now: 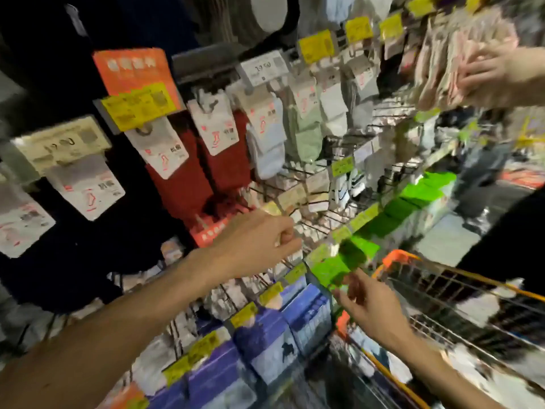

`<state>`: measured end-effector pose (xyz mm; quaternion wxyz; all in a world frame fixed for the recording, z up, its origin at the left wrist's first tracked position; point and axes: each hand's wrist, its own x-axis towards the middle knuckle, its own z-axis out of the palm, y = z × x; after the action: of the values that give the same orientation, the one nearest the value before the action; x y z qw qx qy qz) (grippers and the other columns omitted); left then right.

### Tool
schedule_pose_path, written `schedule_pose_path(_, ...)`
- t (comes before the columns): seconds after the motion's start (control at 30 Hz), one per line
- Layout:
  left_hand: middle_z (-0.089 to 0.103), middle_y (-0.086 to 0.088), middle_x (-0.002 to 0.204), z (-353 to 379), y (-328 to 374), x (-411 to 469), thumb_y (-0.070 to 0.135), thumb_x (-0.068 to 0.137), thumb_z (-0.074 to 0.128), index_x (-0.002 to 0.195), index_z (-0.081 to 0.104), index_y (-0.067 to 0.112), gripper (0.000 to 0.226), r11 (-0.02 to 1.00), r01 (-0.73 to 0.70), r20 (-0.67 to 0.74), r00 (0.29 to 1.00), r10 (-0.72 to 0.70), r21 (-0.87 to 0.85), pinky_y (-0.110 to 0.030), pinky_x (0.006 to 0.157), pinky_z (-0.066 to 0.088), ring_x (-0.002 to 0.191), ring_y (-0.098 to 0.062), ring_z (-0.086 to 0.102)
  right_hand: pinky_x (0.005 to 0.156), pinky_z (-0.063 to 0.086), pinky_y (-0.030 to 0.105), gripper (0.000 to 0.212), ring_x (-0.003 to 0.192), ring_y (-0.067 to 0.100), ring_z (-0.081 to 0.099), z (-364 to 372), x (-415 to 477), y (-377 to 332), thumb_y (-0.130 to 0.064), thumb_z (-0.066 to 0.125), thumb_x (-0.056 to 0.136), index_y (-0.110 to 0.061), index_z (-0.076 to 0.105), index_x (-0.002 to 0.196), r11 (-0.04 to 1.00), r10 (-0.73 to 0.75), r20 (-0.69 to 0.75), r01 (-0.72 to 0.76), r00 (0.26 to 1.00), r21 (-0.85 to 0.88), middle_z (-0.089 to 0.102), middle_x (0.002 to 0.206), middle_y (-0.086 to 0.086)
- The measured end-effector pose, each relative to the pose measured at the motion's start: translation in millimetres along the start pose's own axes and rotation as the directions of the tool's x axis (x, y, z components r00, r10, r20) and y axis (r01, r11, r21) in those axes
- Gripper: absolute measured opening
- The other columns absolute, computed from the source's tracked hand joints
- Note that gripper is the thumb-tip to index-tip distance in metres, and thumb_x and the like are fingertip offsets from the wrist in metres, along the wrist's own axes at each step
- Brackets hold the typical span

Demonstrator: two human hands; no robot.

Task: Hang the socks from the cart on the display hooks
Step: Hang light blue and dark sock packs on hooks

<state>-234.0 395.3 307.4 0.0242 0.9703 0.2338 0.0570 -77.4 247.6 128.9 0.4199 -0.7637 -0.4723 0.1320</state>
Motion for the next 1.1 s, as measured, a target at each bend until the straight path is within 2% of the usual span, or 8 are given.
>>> schedule_pose_path(0.13,0.053,0.006,0.083,94,40,9,0.045,0.100,0.050,0.098,0.056,0.022,0.024,0.989,-0.143,0.307,0.941,0.145,-0.031,-0.032,0.064,0.034,0.090,-0.023,0.057,0.062,0.034,0.026,0.020,0.070,0.016,0.060,-6,-77,74,-0.033,0.072,0.089,-0.018,0.067,0.102,0.947,0.310,0.121,-0.295,0.943,-0.126,0.066,0.077,-0.006)
schedule_pose_path(0.27,0.064,-0.009,0.099,193,90,23,0.037,0.100,0.050,0.097,0.057,0.018,0.021,0.982,-0.138,0.475,0.861,0.182,-0.127,-0.037,0.070,0.042,0.098,-0.033,0.060,0.068,0.041,0.028,0.023,0.088,0.021,0.067,-20,-124,144,-0.035,0.066,0.094,-0.015,0.067,0.106,0.820,0.566,0.114,-0.541,0.817,-0.189,0.068,0.090,-0.003)
schedule_pose_path(0.37,0.067,-0.010,0.107,265,118,40,0.035,0.098,0.053,0.101,0.062,0.018,0.020,0.982,-0.058,0.561,0.814,0.152,-0.182,-0.037,0.082,0.043,0.104,-0.029,0.060,0.079,0.049,0.034,0.023,0.101,0.029,0.068,-29,-145,197,-0.032,0.067,0.094,-0.013,0.066,0.107,0.707,0.705,0.110,-0.683,0.700,-0.187,0.073,0.104,0.009)
schedule_pose_path(0.5,0.069,-0.015,0.113,357,143,72,0.030,0.097,0.057,0.114,0.065,0.015,0.024,0.970,0.081,0.603,0.794,0.077,-0.230,-0.037,0.087,0.047,0.111,-0.033,0.062,0.078,0.047,0.033,0.023,0.102,0.031,0.067,-31,-166,273,-0.032,0.066,0.094,-0.012,0.066,0.105,0.566,0.824,0.141,-0.801,0.548,-0.195,0.073,0.105,0.012)
schedule_pose_path(0.63,0.053,-0.020,0.137,439,148,98,0.030,0.093,0.062,0.138,0.050,0.010,0.051,0.912,0.367,0.631,0.755,-0.178,-0.183,-0.043,0.103,0.043,0.127,-0.036,0.051,0.073,0.039,0.031,0.025,0.107,0.033,0.065,-20,-162,328,-0.029,0.059,0.096,-0.008,0.066,0.107,0.479,0.876,0.198,-0.840,0.439,-0.256,0.070,0.113,0.017)
schedule_pose_path(0.73,0.043,-0.023,0.143,490,144,111,0.027,0.088,0.069,0.147,0.035,0.008,0.071,0.791,0.597,0.644,0.659,-0.388,-0.135,-0.045,0.108,0.037,0.135,-0.039,0.040,0.088,0.042,0.032,0.037,0.122,0.031,0.058,-5,-136,361,-0.028,0.059,0.099,-0.006,0.057,0.128,0.504,0.857,0.285,-0.811,0.428,-0.298,0.061,0.132,0.012)
schedule_pose_path(0.9,0.028,-0.023,0.154,543,136,125,0.022,0.086,0.072,0.157,0.011,0.009,0.095,0.635,0.763,0.686,0.528,-0.501,-0.124,-0.047,0.113,0.031,0.142,-0.039,0.030,0.105,0.037,0.038,0.057,0.131,0.036,0.048,29,-93,415,-0.023,0.069,0.091,-0.001,0.047,0.138,0.485,0.866,0.258,-0.844,0.428,-0.228,0.053,0.138,0.022)
schedule_pose_path(1.1,0.049,-0.019,0.139,563,133,138,0.044,0.080,0.077,0.136,0.040,0.004,0.078,0.775,0.628,0.682,0.537,-0.498,0.072,-0.046,0.097,0.043,0.128,-0.036,0.046,0.121,0.019,0.044,0.081,0.148,0.037,0.017,54,-88,471,-0.032,0.073,0.089,-0.001,0.029,0.149,0.409,0.912,0.105,-0.858,0.396,-0.310,0.025,0.157,0.021)
